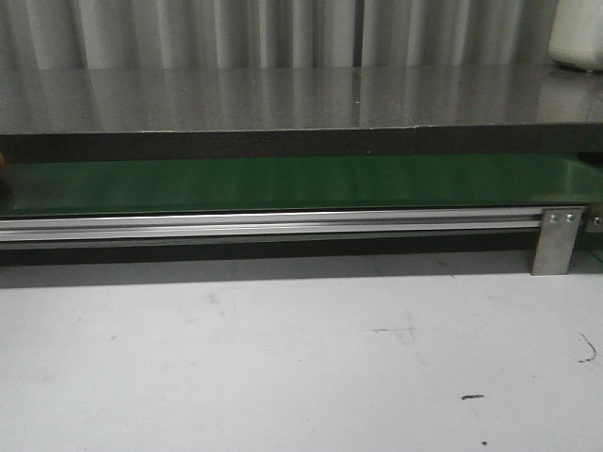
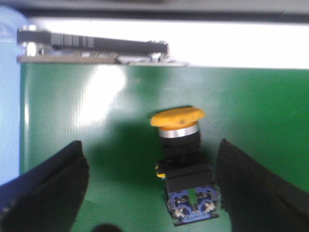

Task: Move button from left to right
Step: 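Lift the button and lower it onto the conveyor belt's near end, then open the left gripper, release the button, and raise the gripper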

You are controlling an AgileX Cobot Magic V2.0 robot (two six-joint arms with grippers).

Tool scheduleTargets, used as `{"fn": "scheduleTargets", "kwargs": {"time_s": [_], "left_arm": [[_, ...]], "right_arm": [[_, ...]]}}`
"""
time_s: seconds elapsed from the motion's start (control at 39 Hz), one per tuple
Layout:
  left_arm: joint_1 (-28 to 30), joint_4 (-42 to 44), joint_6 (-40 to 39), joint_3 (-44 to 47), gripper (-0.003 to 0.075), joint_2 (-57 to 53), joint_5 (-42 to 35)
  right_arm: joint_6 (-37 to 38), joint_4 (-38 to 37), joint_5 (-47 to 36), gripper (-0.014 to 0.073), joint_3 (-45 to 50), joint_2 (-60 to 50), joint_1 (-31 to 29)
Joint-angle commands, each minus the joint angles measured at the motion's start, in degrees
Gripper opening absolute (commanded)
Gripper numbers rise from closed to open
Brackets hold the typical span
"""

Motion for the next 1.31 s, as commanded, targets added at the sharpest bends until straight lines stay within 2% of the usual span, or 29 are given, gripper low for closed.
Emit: {"fn": "scheduleTargets", "kwargs": {"time_s": [0.0,0.15,0.21,0.41,0.77,1.05,1.28], "left_arm": [[-1.18,-1.56,1.45,-2.32,0.0379,-6.41,-1.44],[-1.18,-4.59,3.2,-1.0,0.003,-9.52,-1.85],[-1.18,-5.11,3.35,0.06,-0.0021,-10.77,-2.9],[-1.85,-5.65,5.97,13.85,-0.0021,-22.69,-12.5],[-12.33,-5.65,7.79,45.75,-0.0021,-46.25,-37.41],[-16.79,-7.73,7.67,65.05,-0.0021,-64.12,-46.74],[-17.13,-8.22,7.56,74.63,-0.0021,-83.96,-47.42]], "right_arm": [[-0.03,0.06,-4.73,0.0644,-2.08,0.63,-0.03],[-0.03,0.06,-4.73,0.0644,-2.08,0.63,-0.03],[-0.03,0.06,-4.73,0.0644,-2.08,0.63,-0.03],[-0.03,0.06,-4.73,0.0644,-2.08,0.63,-0.03],[-0.03,0.06,-4.73,0.0644,-2.08,0.63,-0.03],[-0.03,0.06,-4.73,0.0644,-2.08,0.63,-0.03],[-0.03,0.06,-4.73,0.0644,-2.08,0.63,-0.03]]}}
